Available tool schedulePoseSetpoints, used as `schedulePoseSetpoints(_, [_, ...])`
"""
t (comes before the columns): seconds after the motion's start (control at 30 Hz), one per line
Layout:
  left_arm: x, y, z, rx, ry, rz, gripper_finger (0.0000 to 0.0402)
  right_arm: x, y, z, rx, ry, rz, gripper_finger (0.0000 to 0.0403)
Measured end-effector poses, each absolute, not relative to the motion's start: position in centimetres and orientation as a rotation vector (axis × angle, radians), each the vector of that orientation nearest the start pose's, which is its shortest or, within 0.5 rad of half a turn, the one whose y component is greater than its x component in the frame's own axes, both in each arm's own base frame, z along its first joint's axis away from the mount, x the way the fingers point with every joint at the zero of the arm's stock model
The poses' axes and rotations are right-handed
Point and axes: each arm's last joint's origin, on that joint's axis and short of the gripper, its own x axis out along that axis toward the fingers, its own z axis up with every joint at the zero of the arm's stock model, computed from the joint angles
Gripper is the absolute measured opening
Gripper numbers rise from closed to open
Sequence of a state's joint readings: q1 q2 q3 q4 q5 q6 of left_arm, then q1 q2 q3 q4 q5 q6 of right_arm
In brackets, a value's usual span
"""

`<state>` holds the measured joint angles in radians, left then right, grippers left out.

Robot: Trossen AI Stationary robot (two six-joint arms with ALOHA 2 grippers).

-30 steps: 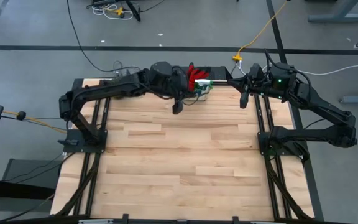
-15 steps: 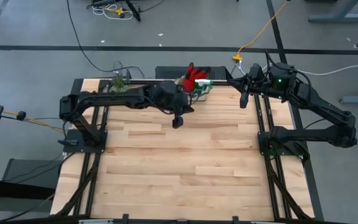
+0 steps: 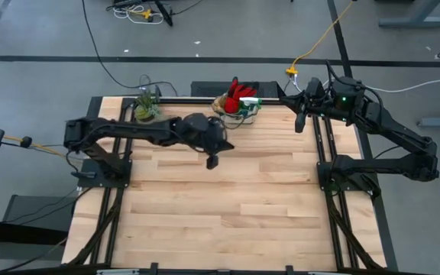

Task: Pick & Place Garden tools in Gardening bag
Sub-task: Return to Home Position

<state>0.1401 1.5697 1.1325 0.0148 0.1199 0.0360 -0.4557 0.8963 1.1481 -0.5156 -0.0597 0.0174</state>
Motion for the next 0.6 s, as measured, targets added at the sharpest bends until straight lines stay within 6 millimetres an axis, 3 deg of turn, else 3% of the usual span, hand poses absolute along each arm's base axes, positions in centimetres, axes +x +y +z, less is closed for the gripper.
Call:
schedulePoseSetpoints(0.33, [27.8, 1.3, 27.1, 0.009, 0.388, -0.069, 0.0002, 15.4, -7.4, 40.4, 0.084, 0.25, -0.395, 0.0])
schedulePoseSetpoints(0.6, [22.9, -0.7, 27.9, 0.031, 0.284, -0.144, 0.0002, 15.4, -7.4, 40.4, 0.083, 0.248, -0.394, 0.0])
